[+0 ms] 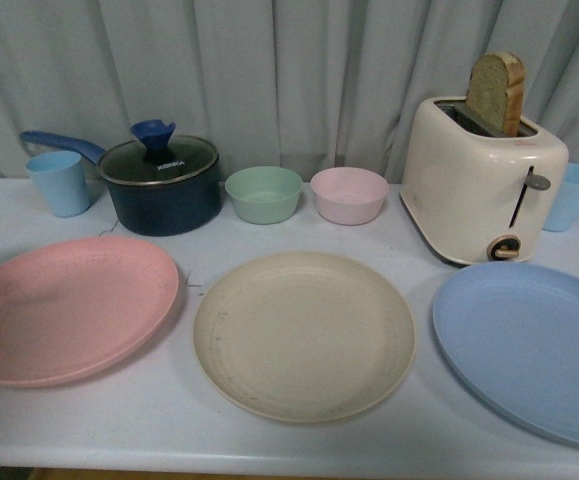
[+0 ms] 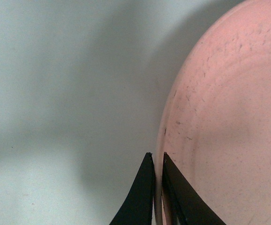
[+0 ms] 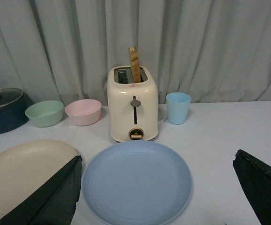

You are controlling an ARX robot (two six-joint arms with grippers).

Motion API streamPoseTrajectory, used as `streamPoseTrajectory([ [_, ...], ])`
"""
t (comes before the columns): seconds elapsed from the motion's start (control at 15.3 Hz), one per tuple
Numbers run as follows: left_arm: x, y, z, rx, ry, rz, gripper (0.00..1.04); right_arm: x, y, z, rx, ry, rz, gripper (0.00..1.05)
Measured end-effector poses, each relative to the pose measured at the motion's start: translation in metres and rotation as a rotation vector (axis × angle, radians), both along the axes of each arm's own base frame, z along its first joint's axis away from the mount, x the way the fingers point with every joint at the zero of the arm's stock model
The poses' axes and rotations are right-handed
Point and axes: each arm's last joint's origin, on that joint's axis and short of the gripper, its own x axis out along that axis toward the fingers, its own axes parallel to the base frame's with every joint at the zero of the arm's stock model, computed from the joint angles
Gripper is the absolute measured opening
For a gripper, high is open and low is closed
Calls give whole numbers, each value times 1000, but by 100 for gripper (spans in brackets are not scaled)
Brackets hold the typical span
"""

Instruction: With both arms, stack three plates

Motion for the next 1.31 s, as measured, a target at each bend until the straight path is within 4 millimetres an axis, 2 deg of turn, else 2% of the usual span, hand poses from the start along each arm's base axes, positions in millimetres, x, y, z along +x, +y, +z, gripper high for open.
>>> streamPoseTrajectory([
  [0.2,-18,0,36,-4,-42,27,2,0,0,0,0,-1,0,98],
  [0.39,-31,-8,103,-46,-183,89,2,0,0,0,0,0,0,98],
  [0.46,-33,-25,128,-87,-239,129,2,0,0,0,0,0,0,98],
  [0.52,-33,-52,143,-124,-249,148,2,0,0,0,0,0,0,98],
  [0.59,-35,-83,141,-152,-214,145,2,0,0,0,0,0,0,98],
  [0.85,-44,-180,109,-224,-125,29,2,0,0,0,0,-1,0,98],
  [0.92,-45,-200,94,-242,-107,28,2,0,0,0,0,0,0,98],
  [0.98,-40,-218,63,-224,-54,59,2,0,0,0,0,-1,0,98],
  [1.31,-37,-229,38,-206,-28,71,2,0,0,0,0,0,0,98],
])
